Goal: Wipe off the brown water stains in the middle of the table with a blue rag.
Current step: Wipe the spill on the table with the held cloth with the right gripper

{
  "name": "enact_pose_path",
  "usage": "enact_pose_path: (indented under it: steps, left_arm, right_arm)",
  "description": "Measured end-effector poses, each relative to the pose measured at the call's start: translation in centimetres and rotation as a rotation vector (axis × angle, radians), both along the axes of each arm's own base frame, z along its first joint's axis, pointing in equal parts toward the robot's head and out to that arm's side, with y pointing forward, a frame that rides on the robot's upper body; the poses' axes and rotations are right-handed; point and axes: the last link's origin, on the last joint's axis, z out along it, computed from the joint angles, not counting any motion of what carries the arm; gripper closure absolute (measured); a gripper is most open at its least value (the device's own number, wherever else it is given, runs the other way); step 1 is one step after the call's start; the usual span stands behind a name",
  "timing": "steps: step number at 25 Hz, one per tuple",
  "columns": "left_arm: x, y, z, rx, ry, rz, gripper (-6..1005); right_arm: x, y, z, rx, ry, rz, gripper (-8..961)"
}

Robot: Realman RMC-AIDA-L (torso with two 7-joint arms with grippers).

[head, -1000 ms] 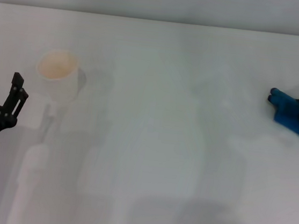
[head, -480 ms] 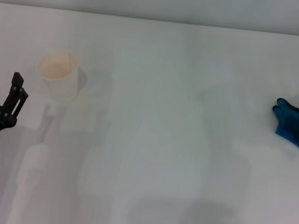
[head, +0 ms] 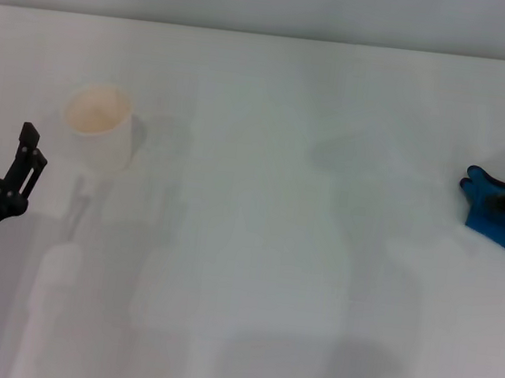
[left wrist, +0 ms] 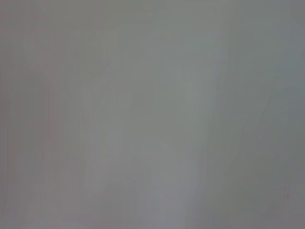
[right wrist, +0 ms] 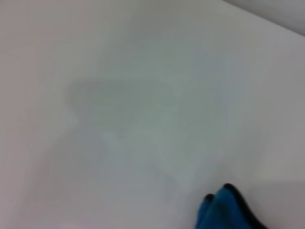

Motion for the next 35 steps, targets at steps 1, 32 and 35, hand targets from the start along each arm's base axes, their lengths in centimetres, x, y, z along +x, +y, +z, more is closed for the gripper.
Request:
enact_pose_path:
  steps: [1,32,35]
  left_arm:
    - [0.0,0.0,0.0,0.000,0.000,0.001,138]
    - [-0.1,-0.2,0.1,0.009,-0.001,0.003,139]
    - [-0.1,-0.2,0.2,0.011,-0.001,0.002,139]
  right_arm:
    - [-0.2,-0.2,0.1,-0.011,0.009,0.003,285]
    - [-0.3,-0.3,-4.1,-0.183,-0.069,0.090,223]
    - [-0.1,-0.2,-4.1,-0.171,-0.085,0.095,224]
